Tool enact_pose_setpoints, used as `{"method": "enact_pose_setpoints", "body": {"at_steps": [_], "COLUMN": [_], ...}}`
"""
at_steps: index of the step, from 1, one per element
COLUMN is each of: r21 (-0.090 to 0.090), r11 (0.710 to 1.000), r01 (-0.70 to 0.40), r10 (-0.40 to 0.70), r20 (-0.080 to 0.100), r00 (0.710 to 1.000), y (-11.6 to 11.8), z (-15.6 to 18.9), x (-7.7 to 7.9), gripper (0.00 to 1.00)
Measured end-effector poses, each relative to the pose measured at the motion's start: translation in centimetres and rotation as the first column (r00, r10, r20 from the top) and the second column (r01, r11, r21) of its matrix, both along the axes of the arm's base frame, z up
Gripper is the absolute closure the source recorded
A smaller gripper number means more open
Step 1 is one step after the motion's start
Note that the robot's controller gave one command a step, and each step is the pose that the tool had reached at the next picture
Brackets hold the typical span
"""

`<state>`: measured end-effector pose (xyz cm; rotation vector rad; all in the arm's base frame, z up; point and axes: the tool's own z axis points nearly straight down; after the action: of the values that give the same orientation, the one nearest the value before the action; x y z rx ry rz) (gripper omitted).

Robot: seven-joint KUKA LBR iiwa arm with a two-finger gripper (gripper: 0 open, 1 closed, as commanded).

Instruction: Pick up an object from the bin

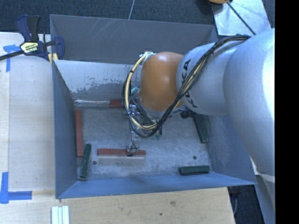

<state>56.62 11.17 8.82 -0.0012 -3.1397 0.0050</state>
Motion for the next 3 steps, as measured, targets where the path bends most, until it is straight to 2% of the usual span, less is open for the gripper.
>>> {"method": "enact_pose_setpoints", "body": {"at_steps": [1, 2, 3], "r21": [0.003, 0.003, 0.004], "r11": [0.993, 0.989, 0.989], "r01": [-0.121, -0.149, -0.149], "r10": [0.121, 0.149, 0.149], "r20": [0.002, 0.004, 0.004], "r00": [0.993, 0.989, 0.989], "y": [5.4, 0.4, 0.4], "z": [3.3, -0.7, -0.7], "x": [-3.0, -7.2, -7.1], "gripper": [0.0, 1.0, 0.0]}}
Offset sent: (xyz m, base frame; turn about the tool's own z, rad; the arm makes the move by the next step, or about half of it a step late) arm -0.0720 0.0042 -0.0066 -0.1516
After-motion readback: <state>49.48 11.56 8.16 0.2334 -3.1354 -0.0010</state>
